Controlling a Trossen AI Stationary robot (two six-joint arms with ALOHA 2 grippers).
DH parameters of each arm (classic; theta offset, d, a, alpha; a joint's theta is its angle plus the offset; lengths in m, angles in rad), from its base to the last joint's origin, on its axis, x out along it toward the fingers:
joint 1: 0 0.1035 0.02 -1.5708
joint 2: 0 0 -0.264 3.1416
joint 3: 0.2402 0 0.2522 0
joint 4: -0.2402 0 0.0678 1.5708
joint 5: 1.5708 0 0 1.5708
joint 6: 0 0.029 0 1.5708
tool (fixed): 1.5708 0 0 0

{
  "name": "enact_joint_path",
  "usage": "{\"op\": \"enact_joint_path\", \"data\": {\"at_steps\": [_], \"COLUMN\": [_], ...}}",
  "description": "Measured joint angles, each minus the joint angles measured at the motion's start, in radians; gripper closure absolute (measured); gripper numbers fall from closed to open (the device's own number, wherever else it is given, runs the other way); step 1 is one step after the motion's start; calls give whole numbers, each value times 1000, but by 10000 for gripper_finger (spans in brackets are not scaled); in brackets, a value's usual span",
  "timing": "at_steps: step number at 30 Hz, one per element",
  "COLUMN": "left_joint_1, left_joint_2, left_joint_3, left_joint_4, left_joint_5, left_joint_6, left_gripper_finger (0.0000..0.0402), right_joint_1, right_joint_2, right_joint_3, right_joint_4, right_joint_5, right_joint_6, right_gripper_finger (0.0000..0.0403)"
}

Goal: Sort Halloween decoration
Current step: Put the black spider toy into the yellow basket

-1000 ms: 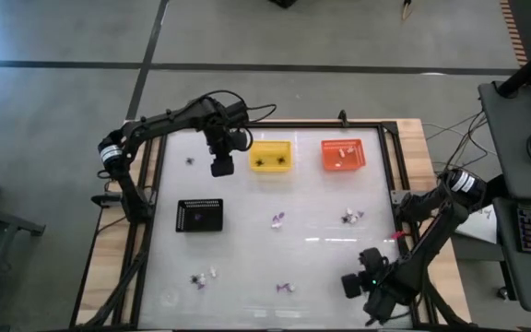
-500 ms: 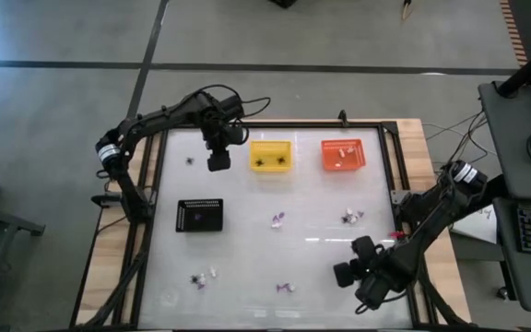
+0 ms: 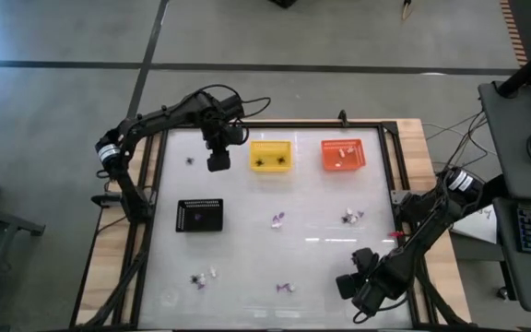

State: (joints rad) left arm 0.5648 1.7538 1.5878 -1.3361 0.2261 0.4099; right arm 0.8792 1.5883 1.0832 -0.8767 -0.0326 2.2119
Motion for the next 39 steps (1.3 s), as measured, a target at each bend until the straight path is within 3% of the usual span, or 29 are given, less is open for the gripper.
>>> {"op": "enact_joint_path", "data": {"at_steps": [8,18,22,31,39], "left_joint_1": [0,0,0,0,0], "left_joint_2": [0,0,0,0,0], "left_joint_3": [0,-1,-1,-1,-1], "left_joint_4": [0,-4,-3,-1,-3], "left_joint_5": [0,1,1,2,2], "left_joint_6": [-3,-8,-8,-8,-4], "left_gripper_finger": [306,306,306,306,306], "right_joint_1": [18,17,17,17,17], "right_joint_2": [31,141,156,162,106], "right_joint_3": [-27,-39,-49,-68,-60], "right_joint_4": [5,70,80,101,96], "right_joint_5": [-7,-68,-64,-76,-73], "right_joint_6": [99,111,108,100,92], "right_gripper_finger": [238,236,264,385,393]}}
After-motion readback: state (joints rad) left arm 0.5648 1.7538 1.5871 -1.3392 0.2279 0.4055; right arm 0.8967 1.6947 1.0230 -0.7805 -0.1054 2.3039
